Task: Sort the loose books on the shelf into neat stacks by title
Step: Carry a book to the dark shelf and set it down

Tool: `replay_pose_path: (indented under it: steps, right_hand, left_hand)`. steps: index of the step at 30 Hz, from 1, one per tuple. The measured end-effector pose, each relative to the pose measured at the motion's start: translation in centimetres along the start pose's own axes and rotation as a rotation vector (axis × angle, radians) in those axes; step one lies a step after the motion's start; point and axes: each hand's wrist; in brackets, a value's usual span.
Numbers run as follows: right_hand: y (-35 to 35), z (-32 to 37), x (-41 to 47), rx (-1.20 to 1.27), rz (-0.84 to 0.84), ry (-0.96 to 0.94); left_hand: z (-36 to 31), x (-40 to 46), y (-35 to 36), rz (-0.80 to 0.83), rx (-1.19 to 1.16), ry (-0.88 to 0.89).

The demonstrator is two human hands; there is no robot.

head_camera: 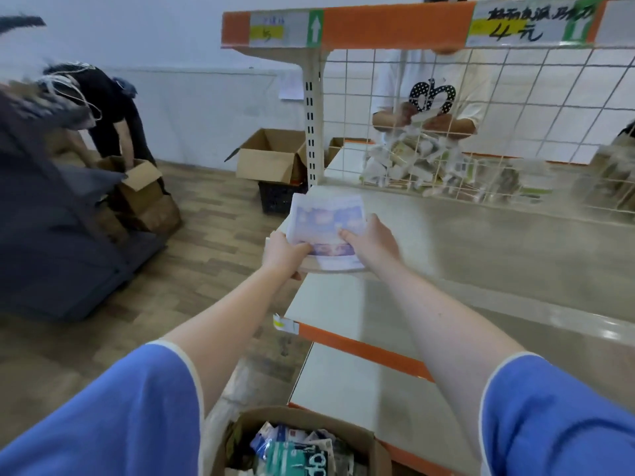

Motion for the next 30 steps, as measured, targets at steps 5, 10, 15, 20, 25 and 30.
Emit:
replay_pose_path:
  steps: [5, 10, 15, 20, 25, 30]
  right_hand:
    - [3.2, 3.3, -2.7, -0.076, 0.076, -0.100]
    - [6.6, 8.2, -5.4, -0.103, 0.156, -0.211]
    - [11.1, 14.0, -9.0, -0.100, 0.215, -0.334]
    - [17.5, 20.1, -14.2, -0.155, 0.297, -0.437]
    - [24.2, 25.9, -21.2, -0.180, 0.440, -0.534]
    - [30.1, 31.3, -28.8, -0.222, 0.560, -0.624]
  left_hand:
    - [2.9, -2.6, -4.4, -0.118, 0.118, -0.120]
    - [5.5, -4.4, -10.1, -0.225, 0.126, -0.172]
    - [8.6, -6.8, -17.4, -0.343, 0.107, -0.227]
    - [13.4, -10.4, -25.1, -0.466, 0.063, -0.302]
    - [19.1, -14.9, -33.3, -0.571, 0.032, -0.402]
    - [24.8, -19.8, -40.7, -0.673, 0.028, -0.493]
Point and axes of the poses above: each hand's wrist, its own x-axis towards the middle knuckle, its own y-axis out of the palm, z = x × y
